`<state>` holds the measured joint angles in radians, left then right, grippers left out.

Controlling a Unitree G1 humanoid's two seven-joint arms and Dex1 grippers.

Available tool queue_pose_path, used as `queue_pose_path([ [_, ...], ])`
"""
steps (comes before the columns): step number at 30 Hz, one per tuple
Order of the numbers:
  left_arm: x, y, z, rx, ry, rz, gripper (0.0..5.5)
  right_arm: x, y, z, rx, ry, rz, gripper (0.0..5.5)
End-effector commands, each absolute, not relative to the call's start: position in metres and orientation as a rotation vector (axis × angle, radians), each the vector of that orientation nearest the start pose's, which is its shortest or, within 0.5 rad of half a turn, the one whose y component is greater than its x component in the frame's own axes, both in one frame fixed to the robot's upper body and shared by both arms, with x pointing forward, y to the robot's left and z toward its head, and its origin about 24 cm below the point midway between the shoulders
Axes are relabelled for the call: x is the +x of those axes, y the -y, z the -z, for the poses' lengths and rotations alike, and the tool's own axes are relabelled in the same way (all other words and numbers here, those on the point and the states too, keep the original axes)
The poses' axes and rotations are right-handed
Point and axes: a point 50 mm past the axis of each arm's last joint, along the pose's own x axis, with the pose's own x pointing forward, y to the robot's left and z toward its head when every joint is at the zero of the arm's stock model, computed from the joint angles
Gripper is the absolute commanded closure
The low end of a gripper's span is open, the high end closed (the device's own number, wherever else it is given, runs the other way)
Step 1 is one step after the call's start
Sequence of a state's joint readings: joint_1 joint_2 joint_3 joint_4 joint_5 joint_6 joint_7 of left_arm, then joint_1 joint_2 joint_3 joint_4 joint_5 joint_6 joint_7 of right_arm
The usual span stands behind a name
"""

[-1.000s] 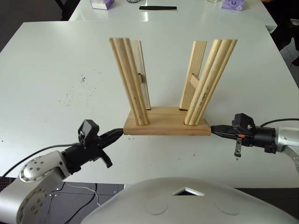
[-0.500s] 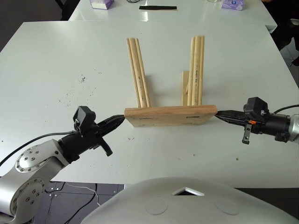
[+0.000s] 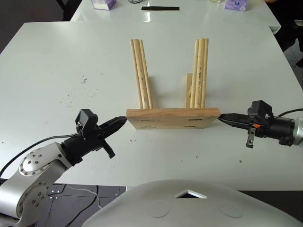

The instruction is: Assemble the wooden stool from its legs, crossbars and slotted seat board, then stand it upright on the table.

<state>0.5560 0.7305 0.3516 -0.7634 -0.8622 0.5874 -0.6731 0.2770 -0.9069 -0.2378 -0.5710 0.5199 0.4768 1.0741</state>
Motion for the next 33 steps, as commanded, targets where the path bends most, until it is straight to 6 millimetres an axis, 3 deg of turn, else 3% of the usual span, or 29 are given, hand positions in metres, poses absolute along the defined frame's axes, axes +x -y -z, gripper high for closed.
queue_pose_path([
  [1, 0.136, -0.234, -0.114, 0.027, -0.430, 0.847, 5.08, 0.175, 0.241, -0.119, -0.400, -0.475, -1.162, 5.50],
  [4, 0.134, -0.250, -0.099, 0.130, -0.540, 0.886, 4.58, 0.180, 0.252, -0.108, -0.453, -0.529, -1.176, 5.50],
  [6, 0.138, -0.256, -0.085, 0.177, -0.572, 0.899, 4.23, 0.186, 0.253, -0.097, -0.487, -0.537, -1.194, 5.17],
  [10, 0.157, -0.244, -0.068, 0.241, -0.518, 0.987, 3.59, 0.203, 0.245, -0.079, -0.492, -0.518, -1.224, 4.56],
  [14, 0.177, -0.236, -0.063, 0.334, -0.444, 1.046, 2.97, 0.218, 0.236, -0.078, -0.492, -0.492, -1.298, 3.96],
  [19, 0.187, -0.237, -0.052, 0.429, -0.442, 1.132, 2.17, 0.220, 0.230, -0.069, -0.488, -0.529, -1.381, 3.19],
  [21, 0.186, -0.237, -0.050, 0.437, -0.450, 1.167, 2.13, 0.220, 0.228, -0.067, -0.479, -0.535, -1.396, 2.89],
  [33, 0.201, -0.224, -0.047, 0.448, -0.384, 1.259, 2.13, 0.229, 0.209, -0.064, -0.461, -0.518, -1.469, 2.89],
])
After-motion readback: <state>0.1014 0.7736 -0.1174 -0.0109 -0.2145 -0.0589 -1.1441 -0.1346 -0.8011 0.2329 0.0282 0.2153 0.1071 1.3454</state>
